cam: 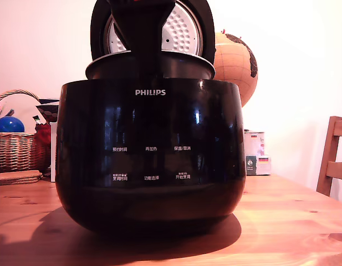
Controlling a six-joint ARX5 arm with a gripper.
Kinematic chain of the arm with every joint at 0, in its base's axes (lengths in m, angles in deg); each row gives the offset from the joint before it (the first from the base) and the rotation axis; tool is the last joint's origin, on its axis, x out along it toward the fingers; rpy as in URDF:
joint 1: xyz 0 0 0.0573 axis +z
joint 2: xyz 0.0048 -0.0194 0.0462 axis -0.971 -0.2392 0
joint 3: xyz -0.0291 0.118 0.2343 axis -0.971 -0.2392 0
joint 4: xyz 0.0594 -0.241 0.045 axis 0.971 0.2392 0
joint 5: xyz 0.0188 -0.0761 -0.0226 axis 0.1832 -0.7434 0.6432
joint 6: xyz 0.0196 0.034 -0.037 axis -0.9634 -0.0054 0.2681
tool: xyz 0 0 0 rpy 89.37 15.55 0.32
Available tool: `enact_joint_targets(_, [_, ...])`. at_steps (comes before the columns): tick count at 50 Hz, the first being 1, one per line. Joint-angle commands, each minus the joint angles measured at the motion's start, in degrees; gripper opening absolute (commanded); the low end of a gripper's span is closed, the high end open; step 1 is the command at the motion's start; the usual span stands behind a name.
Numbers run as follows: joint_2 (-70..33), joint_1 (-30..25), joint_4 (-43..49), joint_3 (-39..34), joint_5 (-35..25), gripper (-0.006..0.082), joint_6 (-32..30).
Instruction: Place the pot you are holding inside the rice cooker
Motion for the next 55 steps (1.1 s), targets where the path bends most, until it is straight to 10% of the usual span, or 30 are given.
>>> enact_joint_targets(1, [1.8, -0.6, 2.8, -1.6, -1.5, 0.0158, 0.2])
enact_joint_targets(21, [6.6, -0.1, 4.0, -1.6, -3.9, 0.0163, 2.2])
enact_joint_targets(35, [16.1, 2.7, 1.2, -1.6, -3.1, -0.0022, 7.9])
enact_joint_targets(55, [23.2, 28.3, -12.2, -1.6, 0.0, -0.0022, 10.6])
